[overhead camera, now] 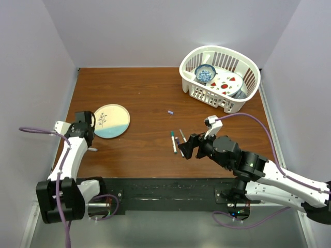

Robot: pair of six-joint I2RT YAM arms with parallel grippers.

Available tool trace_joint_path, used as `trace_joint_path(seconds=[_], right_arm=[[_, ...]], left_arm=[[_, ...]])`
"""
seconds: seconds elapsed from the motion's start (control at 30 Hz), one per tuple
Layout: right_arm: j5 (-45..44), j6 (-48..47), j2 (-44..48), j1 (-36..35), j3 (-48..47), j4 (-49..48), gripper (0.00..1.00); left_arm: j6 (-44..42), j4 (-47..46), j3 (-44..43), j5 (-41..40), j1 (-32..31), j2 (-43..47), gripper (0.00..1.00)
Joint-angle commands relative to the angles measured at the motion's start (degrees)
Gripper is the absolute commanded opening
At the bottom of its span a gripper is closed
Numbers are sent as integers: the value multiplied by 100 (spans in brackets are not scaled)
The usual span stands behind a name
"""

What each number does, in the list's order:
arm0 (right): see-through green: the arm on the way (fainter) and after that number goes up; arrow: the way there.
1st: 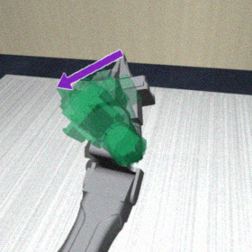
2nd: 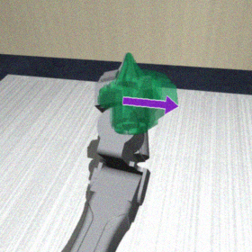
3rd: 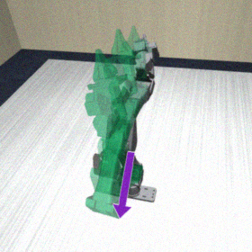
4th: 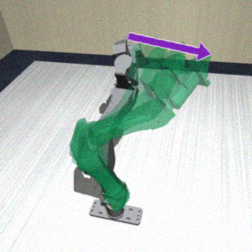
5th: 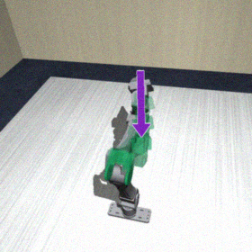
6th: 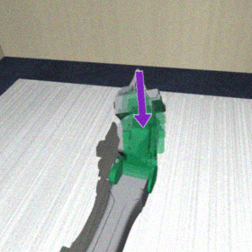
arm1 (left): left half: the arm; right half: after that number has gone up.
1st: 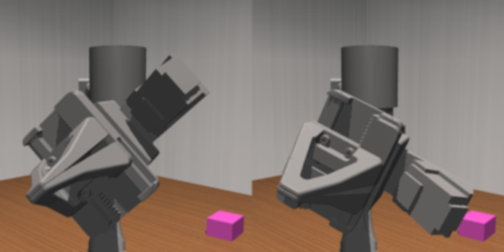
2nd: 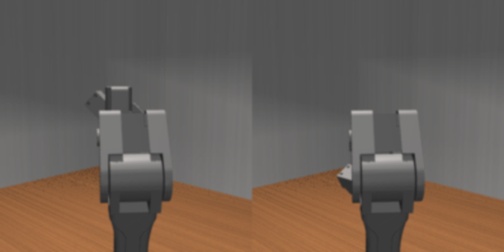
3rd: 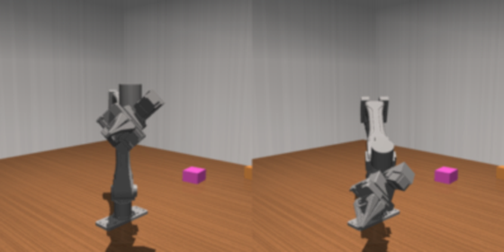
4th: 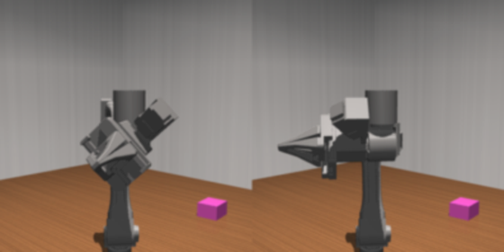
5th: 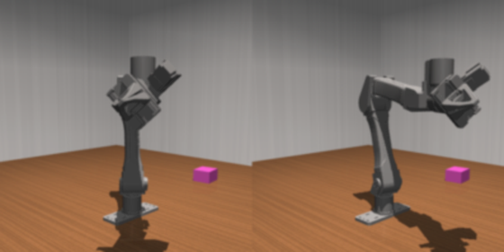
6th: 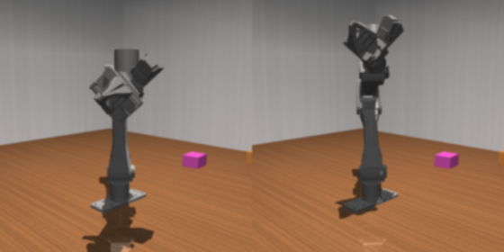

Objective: Insert the pens into the pen caps

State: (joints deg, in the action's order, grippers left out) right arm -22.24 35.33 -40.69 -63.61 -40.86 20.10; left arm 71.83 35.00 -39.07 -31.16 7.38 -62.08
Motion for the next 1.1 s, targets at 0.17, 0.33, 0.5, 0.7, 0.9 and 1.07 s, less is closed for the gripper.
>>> trace_joint_path(seconds=[0.17, 0.33, 0.5, 0.7, 0.9, 1.07], right_arm=[[229, -88, -317, 7, -642, 240, 87], [273, -97, -449, 7, -721, 258, 87], [290, -53, -475, 7, -704, 205, 87], [308, -53, -405, -2, -704, 258, 86], [273, -62, -221, 7, -695, 319, 86], [211, -9, -53, 7, -476, 293, 86]], left_arm=[[-117, -459, 5, 330, 853, -857, 47], [-12, -477, 40, 277, 853, -1156, 46], [190, -363, 66, 136, 879, -1297, 47], [287, -433, 145, 268, 976, -1561, 45], [454, -477, 347, 207, 985, -1658, 44], [393, -696, 426, 373, 976, -1851, 36]])
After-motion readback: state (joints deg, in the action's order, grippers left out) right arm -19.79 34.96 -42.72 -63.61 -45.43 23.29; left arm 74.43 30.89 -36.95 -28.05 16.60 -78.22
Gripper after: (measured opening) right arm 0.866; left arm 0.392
